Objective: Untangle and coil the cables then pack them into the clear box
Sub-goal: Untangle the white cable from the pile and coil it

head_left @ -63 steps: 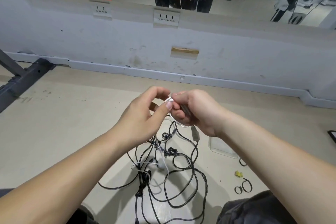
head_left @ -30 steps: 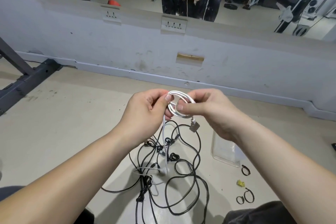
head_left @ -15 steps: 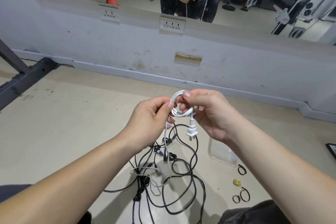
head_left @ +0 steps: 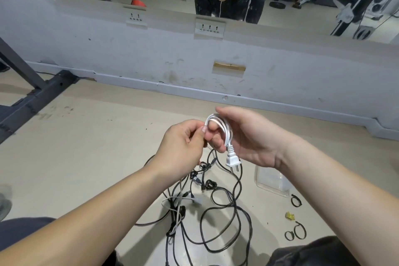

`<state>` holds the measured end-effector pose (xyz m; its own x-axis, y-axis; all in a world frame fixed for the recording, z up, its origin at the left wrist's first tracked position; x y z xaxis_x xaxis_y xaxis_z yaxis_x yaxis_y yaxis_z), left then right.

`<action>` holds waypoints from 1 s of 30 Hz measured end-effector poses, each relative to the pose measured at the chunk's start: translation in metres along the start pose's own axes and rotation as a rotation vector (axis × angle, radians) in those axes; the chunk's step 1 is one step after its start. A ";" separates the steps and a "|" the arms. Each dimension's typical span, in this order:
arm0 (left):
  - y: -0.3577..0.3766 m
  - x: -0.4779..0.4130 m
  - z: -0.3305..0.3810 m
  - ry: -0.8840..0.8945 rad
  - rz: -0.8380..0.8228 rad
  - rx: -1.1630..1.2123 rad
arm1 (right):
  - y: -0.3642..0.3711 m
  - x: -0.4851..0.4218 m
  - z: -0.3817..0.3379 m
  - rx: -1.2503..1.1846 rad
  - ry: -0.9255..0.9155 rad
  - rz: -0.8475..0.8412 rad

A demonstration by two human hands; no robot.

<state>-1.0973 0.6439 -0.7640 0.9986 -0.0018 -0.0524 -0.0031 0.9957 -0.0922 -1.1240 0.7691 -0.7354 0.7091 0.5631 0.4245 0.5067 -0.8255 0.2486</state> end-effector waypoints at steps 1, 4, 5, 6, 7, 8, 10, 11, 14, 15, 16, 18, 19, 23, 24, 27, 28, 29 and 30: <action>-0.003 -0.002 -0.001 0.001 0.039 -0.013 | -0.002 -0.001 0.001 -0.054 0.016 0.009; -0.006 -0.005 -0.002 0.006 0.088 -0.049 | -0.011 -0.001 0.002 -0.165 0.030 0.051; -0.004 -0.005 -0.002 0.006 0.083 -0.051 | -0.012 0.000 0.002 -0.179 0.032 0.039; -0.002 -0.005 -0.002 0.006 0.079 -0.053 | -0.012 0.001 0.003 -0.178 0.027 0.015; -0.001 -0.006 -0.001 0.008 0.077 -0.054 | -0.011 0.002 0.002 -0.147 0.008 -0.005; -0.001 -0.007 -0.001 0.014 0.076 -0.052 | -0.012 0.002 0.001 -0.095 -0.025 -0.018; 0.000 -0.008 0.002 0.035 0.077 -0.039 | -0.012 0.002 -0.001 -0.026 -0.101 -0.021; 0.001 -0.009 0.004 0.049 0.077 -0.033 | -0.013 0.002 -0.002 -0.028 -0.117 -0.012; 0.003 -0.008 0.005 0.058 0.064 -0.025 | -0.015 0.001 -0.001 -0.040 -0.132 0.020; 0.003 -0.009 0.003 0.039 0.052 -0.011 | -0.015 0.000 -0.001 -0.060 -0.125 0.028; 0.003 -0.010 -0.001 0.007 0.032 0.017 | -0.014 -0.001 0.000 -0.100 -0.107 0.039; 0.005 -0.011 -0.010 -0.050 -0.021 0.067 | -0.013 -0.002 0.003 -0.192 -0.065 0.070; 0.006 -0.010 -0.014 -0.059 -0.046 0.071 | -0.013 -0.002 0.003 -0.228 -0.054 0.091; 0.014 -0.004 -0.041 -0.065 -0.141 -0.141 | -0.019 -0.002 0.002 -0.334 -0.085 0.205; 0.016 -0.003 -0.049 -0.081 -0.179 -0.241 | -0.021 -0.003 0.002 -0.373 -0.093 0.231; 0.031 0.011 -0.077 -0.224 -0.351 -0.376 | -0.029 -0.011 0.004 -0.474 -0.118 0.323; 0.038 0.018 -0.083 -0.263 -0.419 -0.404 | -0.033 -0.014 0.006 -0.484 -0.126 0.367; 0.044 0.024 -0.084 -0.268 -0.487 -0.445 | -0.038 -0.018 0.009 -0.486 -0.131 0.418; 0.050 0.028 -0.082 -0.247 -0.543 -0.493 | -0.045 -0.022 0.012 -0.480 -0.136 0.471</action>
<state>-1.0737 0.6860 -0.8518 0.8491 -0.4001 0.3448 0.5256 0.7049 -0.4763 -1.1561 0.7948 -0.7666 0.8714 0.1136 0.4772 -0.1225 -0.8916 0.4359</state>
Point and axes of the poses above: each hand's wrist, its own x-axis away from the middle knuckle, its own y-axis out of the palm, z = x × y, the point moved 6 cm from there along -x, towards the middle knuckle, and after that the axes turned 6 degrees about x, right-handed, at the moved point
